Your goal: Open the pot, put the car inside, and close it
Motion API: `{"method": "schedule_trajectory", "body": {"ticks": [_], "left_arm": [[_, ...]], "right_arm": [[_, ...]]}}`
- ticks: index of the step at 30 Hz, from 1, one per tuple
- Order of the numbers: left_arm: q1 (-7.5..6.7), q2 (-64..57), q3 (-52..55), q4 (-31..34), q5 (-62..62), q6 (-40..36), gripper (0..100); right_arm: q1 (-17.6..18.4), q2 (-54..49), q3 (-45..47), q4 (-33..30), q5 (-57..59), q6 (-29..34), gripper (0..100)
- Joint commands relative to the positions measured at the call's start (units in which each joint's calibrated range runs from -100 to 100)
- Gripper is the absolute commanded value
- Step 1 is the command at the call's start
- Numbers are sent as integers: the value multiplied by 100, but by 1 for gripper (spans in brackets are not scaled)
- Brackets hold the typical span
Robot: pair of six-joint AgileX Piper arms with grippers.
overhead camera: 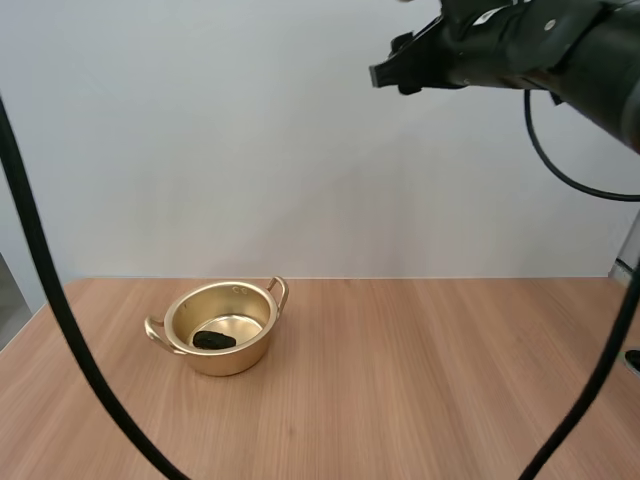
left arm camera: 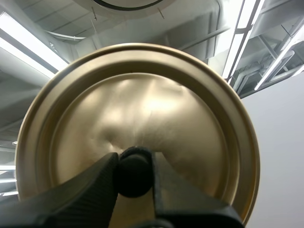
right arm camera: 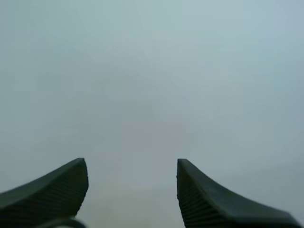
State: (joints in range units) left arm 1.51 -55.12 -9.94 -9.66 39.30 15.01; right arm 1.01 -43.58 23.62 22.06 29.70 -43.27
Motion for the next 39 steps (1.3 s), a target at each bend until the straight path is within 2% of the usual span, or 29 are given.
{"method": "schedule_trajectory", "body": {"ticks": [1, 3, 4, 10, 14, 17, 21, 23, 26, 31, 39], "left_arm": [[1, -14, -5, -47, 50, 0, 0], [1, -26, -5, -164, 50, 0, 0], [1, -25, -5, -235, 50, 0, 0], [1, -51, -5, -245, 596, -229, 0], [1, -104, 52, -219, 846, -313, 0], [1, -209, 102, -166, 927, -455, 0], [1, -488, 333, -166, 1022, -455, 0], [1, -648, 524, -166, 1153, -455, 0], [1, -915, 967, -166, 1380, -455, 0], [1, -1509, 2098, -166, 1699, -637, 0], [1, -1947, 4346, 131, 2027, -626, 0]], "right_arm": [[-123, -329, 14, -56, -1, 199, 42], [-190, -510, 41, -80, 66, 199, 2], [-214, -589, 45, -80, 180, 210, 0], [-237, -761, 45, -111, 1056, 245, 0], [-237, -785, 311, -85, 890, 312, 0], [-237, -836, 917, 8, 4, 475, 0], [-237, -1299, 2305, 331, -2333, 511, 0], [-237, -1573, 2973, 507, -3144, 511, 0], [-237, -1961, 3857, 598, -3643, 511, 0], [-237, -2477, 4423, 130, -3363, 501, 0], [-237, -3231, 4442, 58, -1613, 492, 0]]}}
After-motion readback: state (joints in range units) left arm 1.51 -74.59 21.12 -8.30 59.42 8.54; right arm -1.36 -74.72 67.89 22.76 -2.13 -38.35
